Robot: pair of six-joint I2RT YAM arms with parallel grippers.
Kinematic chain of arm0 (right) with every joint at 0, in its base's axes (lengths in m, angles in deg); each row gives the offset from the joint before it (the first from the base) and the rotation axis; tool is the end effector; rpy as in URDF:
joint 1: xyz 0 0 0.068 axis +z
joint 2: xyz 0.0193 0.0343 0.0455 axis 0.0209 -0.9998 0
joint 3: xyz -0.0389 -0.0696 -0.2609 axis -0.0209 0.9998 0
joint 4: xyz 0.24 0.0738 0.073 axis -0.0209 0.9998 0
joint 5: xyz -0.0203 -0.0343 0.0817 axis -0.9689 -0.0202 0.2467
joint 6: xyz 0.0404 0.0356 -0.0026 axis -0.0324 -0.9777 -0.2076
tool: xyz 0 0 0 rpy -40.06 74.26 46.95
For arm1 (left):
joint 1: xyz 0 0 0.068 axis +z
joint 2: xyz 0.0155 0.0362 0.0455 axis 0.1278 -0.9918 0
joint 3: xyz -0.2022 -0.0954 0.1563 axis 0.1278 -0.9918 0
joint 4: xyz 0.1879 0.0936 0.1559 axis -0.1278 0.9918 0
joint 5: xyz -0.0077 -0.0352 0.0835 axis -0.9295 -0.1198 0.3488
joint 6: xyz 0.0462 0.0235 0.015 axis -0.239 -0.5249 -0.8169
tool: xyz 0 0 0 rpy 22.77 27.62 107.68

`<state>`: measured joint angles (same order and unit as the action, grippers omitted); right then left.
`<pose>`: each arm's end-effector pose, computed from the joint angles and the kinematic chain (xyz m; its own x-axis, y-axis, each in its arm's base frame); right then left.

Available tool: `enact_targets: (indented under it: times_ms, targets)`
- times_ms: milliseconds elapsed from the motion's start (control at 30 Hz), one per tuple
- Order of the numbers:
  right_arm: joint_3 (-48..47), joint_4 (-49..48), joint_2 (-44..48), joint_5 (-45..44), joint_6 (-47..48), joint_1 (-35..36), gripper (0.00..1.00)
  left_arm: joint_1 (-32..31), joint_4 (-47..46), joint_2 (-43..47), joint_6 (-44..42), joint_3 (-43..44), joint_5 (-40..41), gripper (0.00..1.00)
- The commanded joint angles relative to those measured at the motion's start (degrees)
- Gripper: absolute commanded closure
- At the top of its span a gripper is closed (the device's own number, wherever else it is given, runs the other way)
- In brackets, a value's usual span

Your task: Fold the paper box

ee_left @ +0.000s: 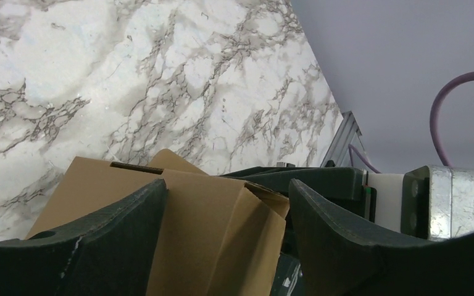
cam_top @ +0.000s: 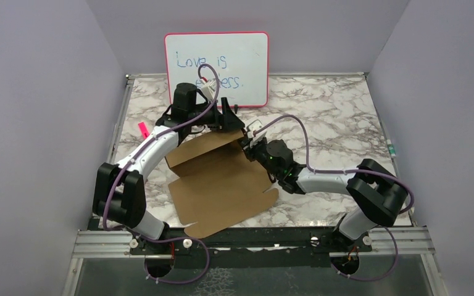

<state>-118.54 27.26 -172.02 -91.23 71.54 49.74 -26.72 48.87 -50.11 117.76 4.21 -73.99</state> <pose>0.2171 0.2543 0.2174 0.0133 -0.1565 -0.9876 -0.6093 0.7819 -0.1321 0.3156 -0.1375 0.3007 -0.7516 -0.0954 -0.6527 0.5432 0.4719 -0.6944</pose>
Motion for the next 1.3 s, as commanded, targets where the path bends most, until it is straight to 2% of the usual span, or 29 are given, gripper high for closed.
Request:
enact_targets:
  times_ms: [0,233,433,567,833,1067,1267]
  targets:
    - [2.0,-2.5,1.8,-3.2,0.4,-1.0,0.70,-0.7,5.2,-4.5,2.1,-0.4,-3.5,0.26]
    - [0.2,-6.8,-4.4,-2.4,0.6,-1.1,0.67,0.6,9.0,-7.6,-2.5,1.8,-0.6,0.23]
    - [-1.6,-7.8,-8.3,-1.4,0.7,-1.2,0.63,5.9,12.3,-6.6,-5.7,3.3,4.1,0.18]
    - [-3.4,-7.7,-10.5,2.5,1.0,-1.5,0.60,7.3,13.0,-4.7,-7.6,1.9,5.6,0.16]
    - [-5.9,-13.7,-15.8,7.9,2.3,-3.1,0.54,8.2,12.7,-7.5,-6.7,1.0,0.2,0.18]
    - [-5.8,-22.1,-19.7,16.3,3.3,-6.5,0.49,8.5,11.5,-8.8,-5.8,0.4,-2.6,0.18]
    - [-8.8,-24.1,-23.3,21.9,4.8,-7.9,0.43,8.5,10.3,-9.4,-4.9,-0.2,-4.8,0.19]
